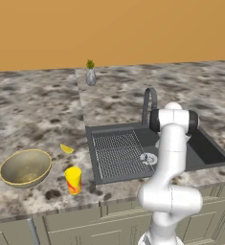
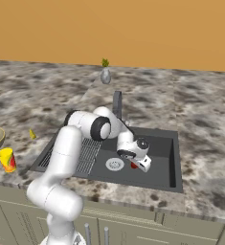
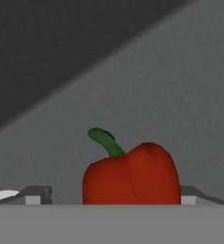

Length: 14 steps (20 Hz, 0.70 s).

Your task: Remove the lemon wedge and bell pepper from the sink. Then move the bowl and cup from the counter to the sink for washing.

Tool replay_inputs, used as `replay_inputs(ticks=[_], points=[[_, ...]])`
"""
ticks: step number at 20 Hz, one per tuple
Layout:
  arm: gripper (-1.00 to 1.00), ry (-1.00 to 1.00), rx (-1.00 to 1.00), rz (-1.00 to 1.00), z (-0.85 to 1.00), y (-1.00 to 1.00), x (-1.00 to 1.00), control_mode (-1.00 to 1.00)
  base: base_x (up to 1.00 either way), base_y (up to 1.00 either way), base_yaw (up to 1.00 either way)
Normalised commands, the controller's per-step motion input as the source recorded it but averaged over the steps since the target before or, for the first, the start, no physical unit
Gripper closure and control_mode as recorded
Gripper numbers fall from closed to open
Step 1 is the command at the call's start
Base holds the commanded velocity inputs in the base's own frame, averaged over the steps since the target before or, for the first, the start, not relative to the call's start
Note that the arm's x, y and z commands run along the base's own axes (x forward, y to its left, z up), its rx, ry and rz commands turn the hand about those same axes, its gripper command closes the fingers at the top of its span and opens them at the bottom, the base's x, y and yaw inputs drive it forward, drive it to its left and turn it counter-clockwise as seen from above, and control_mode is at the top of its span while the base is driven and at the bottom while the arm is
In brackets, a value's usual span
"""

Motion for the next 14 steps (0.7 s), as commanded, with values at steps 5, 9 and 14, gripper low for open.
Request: replay_inputs(ticks=[5, 9, 14], points=[[-1.00, 0.06, 0.00, -0.04, -0.19, 0.01, 0.03, -1.00, 0.00, 0.00, 0.00], [-1.00, 0.13, 0.00, -0.03, -0.22, 0.00, 0.02, -1.00, 0.00, 0.00, 0.00], [-1.00, 0.19, 0.00, -0.03, -0.27, 0.00, 0.03, -1.00, 0.00, 0.00, 0.00]])
